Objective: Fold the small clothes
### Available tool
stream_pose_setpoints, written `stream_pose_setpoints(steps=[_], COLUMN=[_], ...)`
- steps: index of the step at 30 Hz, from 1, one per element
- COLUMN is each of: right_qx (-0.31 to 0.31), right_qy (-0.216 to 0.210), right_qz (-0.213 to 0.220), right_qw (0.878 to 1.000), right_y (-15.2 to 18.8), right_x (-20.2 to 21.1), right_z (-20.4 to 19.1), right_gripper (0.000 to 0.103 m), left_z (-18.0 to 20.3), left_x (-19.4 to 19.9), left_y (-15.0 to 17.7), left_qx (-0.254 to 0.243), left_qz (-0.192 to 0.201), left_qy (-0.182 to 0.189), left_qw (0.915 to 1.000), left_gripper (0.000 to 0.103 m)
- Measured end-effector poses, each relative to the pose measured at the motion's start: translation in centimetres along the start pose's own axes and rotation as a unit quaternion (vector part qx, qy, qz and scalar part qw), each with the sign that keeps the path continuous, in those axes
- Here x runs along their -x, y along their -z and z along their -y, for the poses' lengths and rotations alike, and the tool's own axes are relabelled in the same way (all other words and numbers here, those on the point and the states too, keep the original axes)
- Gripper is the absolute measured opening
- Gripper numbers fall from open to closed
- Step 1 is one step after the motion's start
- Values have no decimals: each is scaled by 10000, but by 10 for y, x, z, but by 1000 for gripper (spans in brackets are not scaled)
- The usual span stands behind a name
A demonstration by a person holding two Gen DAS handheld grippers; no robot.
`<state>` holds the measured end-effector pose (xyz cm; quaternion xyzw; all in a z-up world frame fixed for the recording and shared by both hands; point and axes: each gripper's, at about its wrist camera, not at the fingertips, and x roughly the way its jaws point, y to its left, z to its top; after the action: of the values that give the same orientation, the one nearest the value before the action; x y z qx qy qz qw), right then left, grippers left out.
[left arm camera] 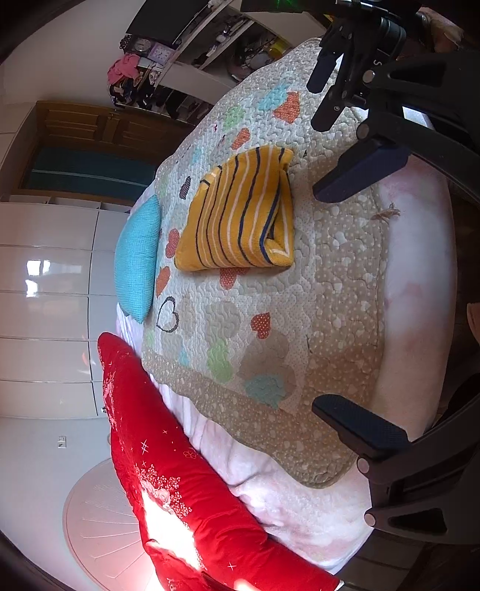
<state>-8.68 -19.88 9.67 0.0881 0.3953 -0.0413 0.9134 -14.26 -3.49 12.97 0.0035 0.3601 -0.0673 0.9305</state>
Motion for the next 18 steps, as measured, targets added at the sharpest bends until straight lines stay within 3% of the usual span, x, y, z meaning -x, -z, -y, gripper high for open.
stream_pose_setpoints(steps=[9,18], right_qx=[88,115], right_qy=[45,69], right_qz=[-78,-175], right_qw=[9999,9998], right_y=[5,10], right_x=[-5,-11], right_z=[-4,-5], right_gripper=[81,81], left_z=[7,3], left_x=[-9,-23], left_y=[8,13], left_qx=[-142,20], left_qz=[-185,-515], left_qy=[-36,-20], left_qw=[9997,9987], left_gripper=[103,103])
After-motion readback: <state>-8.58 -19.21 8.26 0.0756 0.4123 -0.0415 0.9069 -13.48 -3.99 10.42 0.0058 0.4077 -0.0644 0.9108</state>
